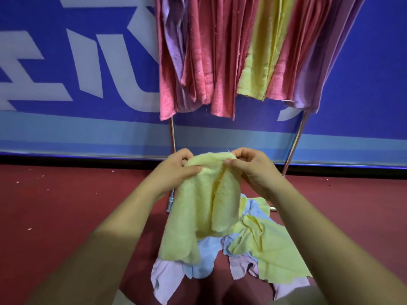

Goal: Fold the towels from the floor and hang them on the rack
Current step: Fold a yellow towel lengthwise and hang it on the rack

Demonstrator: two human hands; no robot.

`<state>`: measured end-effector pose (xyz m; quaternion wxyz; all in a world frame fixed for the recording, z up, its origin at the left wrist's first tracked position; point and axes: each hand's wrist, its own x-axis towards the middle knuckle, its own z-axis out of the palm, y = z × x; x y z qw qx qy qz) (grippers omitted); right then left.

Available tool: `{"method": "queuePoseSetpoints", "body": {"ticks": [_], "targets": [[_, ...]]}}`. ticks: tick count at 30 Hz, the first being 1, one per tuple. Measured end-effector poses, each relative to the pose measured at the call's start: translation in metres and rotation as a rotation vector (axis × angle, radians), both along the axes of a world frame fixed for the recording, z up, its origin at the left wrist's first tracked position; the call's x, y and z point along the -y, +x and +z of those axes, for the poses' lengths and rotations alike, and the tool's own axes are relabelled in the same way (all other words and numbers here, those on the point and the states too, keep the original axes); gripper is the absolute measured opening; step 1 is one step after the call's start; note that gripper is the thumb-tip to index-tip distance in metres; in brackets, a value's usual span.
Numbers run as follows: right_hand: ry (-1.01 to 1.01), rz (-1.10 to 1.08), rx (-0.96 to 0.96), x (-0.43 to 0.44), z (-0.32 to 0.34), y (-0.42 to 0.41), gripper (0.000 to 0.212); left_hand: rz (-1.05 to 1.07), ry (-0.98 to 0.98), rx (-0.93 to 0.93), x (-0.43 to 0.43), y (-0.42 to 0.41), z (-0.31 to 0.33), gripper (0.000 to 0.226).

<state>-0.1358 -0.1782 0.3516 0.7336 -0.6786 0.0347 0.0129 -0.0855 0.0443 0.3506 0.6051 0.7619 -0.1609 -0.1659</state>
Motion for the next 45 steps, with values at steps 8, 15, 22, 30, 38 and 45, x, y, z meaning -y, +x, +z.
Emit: {"method": "queuePoseSetpoints", "body": {"ticks": [8, 15, 22, 30, 38, 45], "targets": [[-0.319, 0.099, 0.139, -0.006, 0.004, -0.002, 0.011, -0.183, 0.134, 0.038, -0.011, -0.004, 0.007, 0.046], [-1.047, 0.309, -0.030, 0.014, -0.011, 0.005, 0.010, 0.010, -0.312, -0.029, -0.013, -0.003, 0.021, 0.016], [-0.023, -0.005, -0.024, 0.029, -0.005, 0.009, 0.023, 0.072, -0.237, -0.096, -0.022, 0.005, 0.015, 0.021], [-0.116, 0.060, 0.086, -0.006, 0.008, 0.001, 0.014, -0.170, -0.179, -0.159, 0.005, -0.006, 0.008, 0.047], [-0.068, 0.149, 0.052, 0.002, 0.006, 0.001, 0.014, -0.149, -0.081, 0.210, 0.020, -0.007, 0.003, 0.021], [-0.117, 0.201, -0.019, 0.015, 0.004, -0.002, 0.020, -0.018, -0.275, -0.047, 0.025, -0.002, 0.001, 0.013]]}}
